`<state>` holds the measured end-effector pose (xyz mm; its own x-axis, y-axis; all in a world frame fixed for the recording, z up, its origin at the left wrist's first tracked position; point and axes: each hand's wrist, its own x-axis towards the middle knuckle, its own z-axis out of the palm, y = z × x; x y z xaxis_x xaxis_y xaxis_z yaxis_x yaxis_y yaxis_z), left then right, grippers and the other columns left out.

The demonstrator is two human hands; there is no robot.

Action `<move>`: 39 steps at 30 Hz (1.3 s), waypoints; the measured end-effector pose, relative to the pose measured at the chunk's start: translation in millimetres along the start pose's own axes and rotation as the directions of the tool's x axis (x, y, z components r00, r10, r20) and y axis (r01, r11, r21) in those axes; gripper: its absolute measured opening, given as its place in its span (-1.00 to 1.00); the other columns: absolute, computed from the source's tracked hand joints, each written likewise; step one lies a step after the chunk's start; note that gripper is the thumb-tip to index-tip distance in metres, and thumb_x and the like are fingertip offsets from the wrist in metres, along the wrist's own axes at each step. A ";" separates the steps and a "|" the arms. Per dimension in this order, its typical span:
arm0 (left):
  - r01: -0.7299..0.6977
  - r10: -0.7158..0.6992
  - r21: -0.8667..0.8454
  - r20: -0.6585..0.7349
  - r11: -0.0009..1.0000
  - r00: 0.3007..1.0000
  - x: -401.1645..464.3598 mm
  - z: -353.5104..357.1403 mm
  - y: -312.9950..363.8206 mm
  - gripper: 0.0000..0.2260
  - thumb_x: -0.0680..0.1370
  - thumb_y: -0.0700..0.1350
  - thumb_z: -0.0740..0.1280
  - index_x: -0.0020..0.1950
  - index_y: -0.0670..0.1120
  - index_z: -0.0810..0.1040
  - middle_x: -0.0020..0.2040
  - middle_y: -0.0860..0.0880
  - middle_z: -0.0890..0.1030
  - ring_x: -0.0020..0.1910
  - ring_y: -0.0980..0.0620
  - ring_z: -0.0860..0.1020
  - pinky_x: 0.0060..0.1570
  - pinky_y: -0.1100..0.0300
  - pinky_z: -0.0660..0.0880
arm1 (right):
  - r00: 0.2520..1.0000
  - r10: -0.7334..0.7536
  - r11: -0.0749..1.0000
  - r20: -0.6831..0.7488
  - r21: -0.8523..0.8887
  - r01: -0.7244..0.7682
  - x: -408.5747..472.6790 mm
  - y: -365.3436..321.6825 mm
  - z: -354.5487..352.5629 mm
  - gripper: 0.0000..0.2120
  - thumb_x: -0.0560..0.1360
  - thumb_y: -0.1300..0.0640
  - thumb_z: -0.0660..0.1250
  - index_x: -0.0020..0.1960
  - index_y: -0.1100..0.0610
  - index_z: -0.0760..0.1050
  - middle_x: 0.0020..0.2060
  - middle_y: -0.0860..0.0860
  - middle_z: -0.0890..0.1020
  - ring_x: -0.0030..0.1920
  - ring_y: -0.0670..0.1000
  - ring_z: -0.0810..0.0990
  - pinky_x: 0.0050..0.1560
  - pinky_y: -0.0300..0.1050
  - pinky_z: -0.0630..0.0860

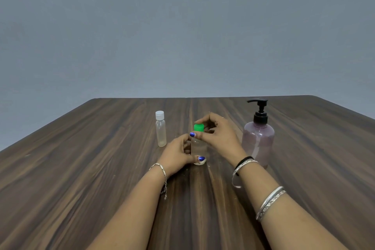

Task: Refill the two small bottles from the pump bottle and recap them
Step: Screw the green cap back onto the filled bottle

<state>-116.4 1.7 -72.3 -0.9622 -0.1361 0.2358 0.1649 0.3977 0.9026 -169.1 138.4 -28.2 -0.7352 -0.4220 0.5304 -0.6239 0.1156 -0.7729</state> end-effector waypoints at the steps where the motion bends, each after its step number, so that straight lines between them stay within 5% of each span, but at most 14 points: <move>1: 0.001 -0.001 0.011 0.001 1.000 1.000 0.2 -0.4 -0.3 -0.62 0.33 -0.28 0.50 0.10 -0.15 0.49 0.02 -0.05 0.67 0.00 0.09 0.64 0.06 0.21 0.54 | 0.999 0.007 1.000 0.038 0.022 -0.008 0.4 0.2 -0.9 -0.81 0.37 0.25 0.48 -0.08 0.07 0.55 -0.05 0.00 0.63 -0.04 -0.08 0.57 -0.03 -0.30 0.50; 3: 0.010 -0.010 0.010 0.004 1.000 1.000 -0.6 -0.1 1.0 -0.68 0.34 -0.30 0.49 0.01 -0.13 0.49 -0.04 -0.01 0.67 -0.08 0.16 0.64 -0.03 0.31 0.54 | 0.989 0.015 0.994 0.150 0.104 -0.031 1.0 1.6 -5.1 -0.79 0.45 0.31 0.39 -0.05 0.02 0.55 0.05 -0.05 0.60 0.09 -0.09 0.57 0.12 -0.25 0.50; 5: 0.011 -0.011 0.005 0.005 1.000 1.000 -1.2 1.1 2.7 -0.71 0.35 -0.34 0.48 -0.05 -0.11 0.47 -0.09 0.02 0.66 -0.14 0.22 0.63 -0.13 0.38 0.51 | 0.981 -0.001 0.992 0.192 0.128 -0.024 2.4 3.1 -9.0 -0.73 0.48 0.36 0.33 -0.04 -0.01 0.58 -0.02 -0.10 0.62 0.02 -0.19 0.59 0.05 -0.36 0.50; 11: 0.011 -0.011 -0.024 0.003 1.000 1.000 -1.8 0.2 1.4 -0.61 0.34 -0.33 0.49 0.12 -0.20 0.48 0.02 -0.09 0.66 0.01 0.06 0.64 0.07 0.19 0.54 | 1.000 -0.016 0.999 0.001 0.032 0.016 -0.5 3.4 2.8 -0.79 0.33 0.29 0.51 -0.14 0.10 0.54 -0.22 -0.08 0.61 -0.23 -0.18 0.54 -0.19 -0.43 0.47; 16: 0.014 -0.014 -0.025 0.006 1.000 1.000 -2.7 1.7 3.3 -0.68 0.34 -0.36 0.48 0.01 -0.17 0.48 -0.08 0.01 0.65 -0.14 0.23 0.63 -0.12 0.39 0.51 | 0.984 0.008 0.976 0.179 0.211 -0.047 3.1 5.2 -11.5 -0.86 0.48 0.38 0.33 -0.04 0.18 0.55 -0.06 -0.02 0.63 -0.07 -0.22 0.60 0.01 -0.37 0.52; 22: 0.006 -0.005 -0.031 0.005 1.000 1.000 -3.2 0.8 2.6 -0.64 0.34 -0.33 0.49 0.08 -0.21 0.49 0.00 -0.08 0.66 -0.02 0.09 0.64 0.02 0.25 0.54 | 0.999 0.011 0.982 0.047 0.187 -0.019 -0.9 5.3 -1.0 -0.85 0.36 0.37 0.46 -0.14 0.20 0.56 -0.27 -0.09 0.60 -0.33 -0.34 0.53 -0.26 -0.49 0.45; 25: 0.008 -0.008 -0.039 0.008 0.999 1.000 -3.4 0.8 3.8 -0.66 0.34 -0.34 0.48 0.05 -0.18 0.49 -0.03 -0.04 0.66 -0.06 0.14 0.64 -0.03 0.31 0.53 | 0.996 0.016 0.978 0.086 0.206 -0.033 0.3 5.9 -1.9 -0.81 0.41 0.35 0.41 -0.19 0.08 0.52 -0.17 -0.08 0.61 -0.21 -0.32 0.56 -0.15 -0.45 0.50; 28: 0.008 -0.008 -0.040 0.009 0.999 1.000 -3.2 1.6 5.0 -0.70 0.34 -0.35 0.48 -0.03 -0.13 0.48 -0.09 0.02 0.65 -0.14 0.22 0.63 -0.13 0.38 0.51 | 0.986 0.044 0.944 0.163 0.316 -0.095 1.1 6.8 -7.9 -0.86 0.50 0.38 0.28 -0.11 0.18 0.55 -0.03 0.04 0.62 -0.03 -0.19 0.59 0.02 -0.37 0.53; 33: 0.001 -0.001 -0.025 0.000 1.000 1.000 -3.3 1.2 3.9 -0.66 0.34 -0.31 0.49 0.05 -0.16 0.50 -0.01 -0.04 0.67 -0.04 0.12 0.64 0.01 0.28 0.54 | 0.999 0.036 0.974 0.028 0.223 -0.041 -2.4 3.1 -1.8 -0.81 0.38 0.33 0.46 -0.22 0.08 0.53 -0.29 -0.02 0.59 -0.33 -0.25 0.53 -0.28 -0.47 0.44; 36: 0.005 -0.004 -0.026 0.005 1.000 1.000 -2.8 0.4 3.2 -0.68 0.34 -0.30 0.50 0.02 -0.12 0.49 -0.02 -0.03 0.67 -0.02 0.09 0.64 0.04 0.22 0.54 | 0.996 0.047 0.964 0.081 0.258 -0.066 -1.2 4.2 -1.7 -0.82 0.43 0.34 0.40 -0.20 0.09 0.50 -0.16 -0.02 0.61 -0.19 -0.27 0.55 -0.11 -0.41 0.49; 39: 0.004 -0.004 -0.031 0.002 1.000 1.000 -2.9 1.8 3.7 -0.69 0.33 -0.33 0.49 -0.07 -0.06 0.47 -0.07 -0.01 0.67 -0.06 0.10 0.64 -0.01 0.25 0.54 | 0.981 0.076 0.908 0.180 0.393 -0.142 -0.9 3.8 -6.2 -0.83 0.51 0.37 0.26 -0.16 0.15 0.50 0.00 0.10 0.63 0.03 -0.07 0.60 0.11 -0.24 0.51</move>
<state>-113.4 5.2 -70.3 -0.9634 -0.1356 0.2314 0.1677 0.3690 0.9142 -172.5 144.8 -29.4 -0.7206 -0.5670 0.3991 -0.3581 -0.1886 -0.9144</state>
